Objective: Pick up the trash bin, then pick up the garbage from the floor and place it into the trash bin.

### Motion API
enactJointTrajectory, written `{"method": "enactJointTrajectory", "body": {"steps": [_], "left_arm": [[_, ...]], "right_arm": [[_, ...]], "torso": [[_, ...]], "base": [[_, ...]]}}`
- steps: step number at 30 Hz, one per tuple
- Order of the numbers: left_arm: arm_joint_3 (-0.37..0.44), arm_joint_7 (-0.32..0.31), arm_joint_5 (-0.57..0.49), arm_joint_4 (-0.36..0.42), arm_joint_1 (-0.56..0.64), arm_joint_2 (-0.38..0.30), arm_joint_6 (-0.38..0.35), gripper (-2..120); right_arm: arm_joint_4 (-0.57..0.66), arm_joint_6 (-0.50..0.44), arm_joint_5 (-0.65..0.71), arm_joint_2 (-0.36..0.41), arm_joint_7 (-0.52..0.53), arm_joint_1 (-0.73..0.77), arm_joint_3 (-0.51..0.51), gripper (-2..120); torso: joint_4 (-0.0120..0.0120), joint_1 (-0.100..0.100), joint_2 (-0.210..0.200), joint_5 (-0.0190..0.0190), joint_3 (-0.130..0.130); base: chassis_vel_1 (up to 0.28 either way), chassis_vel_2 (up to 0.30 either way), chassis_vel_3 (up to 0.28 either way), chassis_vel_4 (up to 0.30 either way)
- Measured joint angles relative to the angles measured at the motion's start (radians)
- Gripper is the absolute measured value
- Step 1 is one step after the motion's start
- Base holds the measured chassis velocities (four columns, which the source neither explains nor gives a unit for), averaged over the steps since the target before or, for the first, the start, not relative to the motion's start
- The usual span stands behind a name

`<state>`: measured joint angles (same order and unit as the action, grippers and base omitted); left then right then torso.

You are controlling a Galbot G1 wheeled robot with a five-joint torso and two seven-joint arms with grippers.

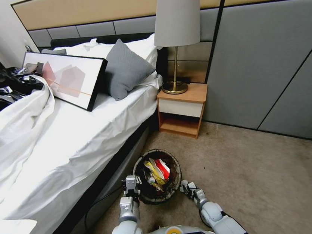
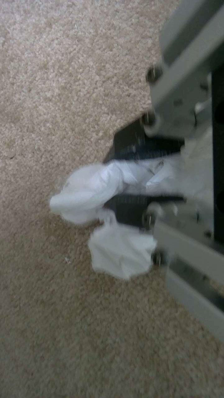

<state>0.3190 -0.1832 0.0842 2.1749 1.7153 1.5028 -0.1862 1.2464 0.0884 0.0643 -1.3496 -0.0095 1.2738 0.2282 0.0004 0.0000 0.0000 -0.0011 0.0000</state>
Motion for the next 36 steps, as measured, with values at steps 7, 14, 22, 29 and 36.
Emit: {"method": "enactJointTrajectory", "body": {"steps": [7,14,22,29,36], "left_arm": [[-0.005,0.000,0.001,-0.002,-0.005,0.003,0.000,1],[-0.004,0.000,0.002,-0.008,-0.006,0.002,0.000,1],[-0.004,0.000,0.001,-0.012,-0.010,0.002,0.000,1],[-0.004,0.001,-0.001,-0.016,-0.011,0.001,0.000,1],[-0.005,0.001,-0.003,-0.015,-0.010,-0.005,-0.001,1]], "right_arm": [[-0.006,-0.010,-0.001,0.000,0.000,-0.005,0.004,0],[0.005,-0.029,-0.005,-0.002,0.001,-0.002,0.012,0],[0.039,-0.060,0.002,-0.016,0.019,0.015,0.048,0],[0.131,-0.115,0.037,-0.023,0.050,0.044,0.112,0],[0.385,-0.284,0.081,-0.014,0.041,0.074,0.206,0]], "torso": [[-0.0005,0.000,0.000,0.0013,0.000],[-0.0007,0.000,0.000,0.0019,0.000],[-0.0005,0.000,0.000,0.0019,0.000],[-0.0004,0.000,0.000,0.0013,0.000],[-0.0004,0.000,0.000,0.0012,0.000]], "base": [[0.000,0.000,0.000,0.000],[0.000,0.000,0.000,0.000],[0.000,0.000,0.000,0.000],[0.000,0.000,0.000,0.000],[0.000,0.000,0.000,0.000]]}}
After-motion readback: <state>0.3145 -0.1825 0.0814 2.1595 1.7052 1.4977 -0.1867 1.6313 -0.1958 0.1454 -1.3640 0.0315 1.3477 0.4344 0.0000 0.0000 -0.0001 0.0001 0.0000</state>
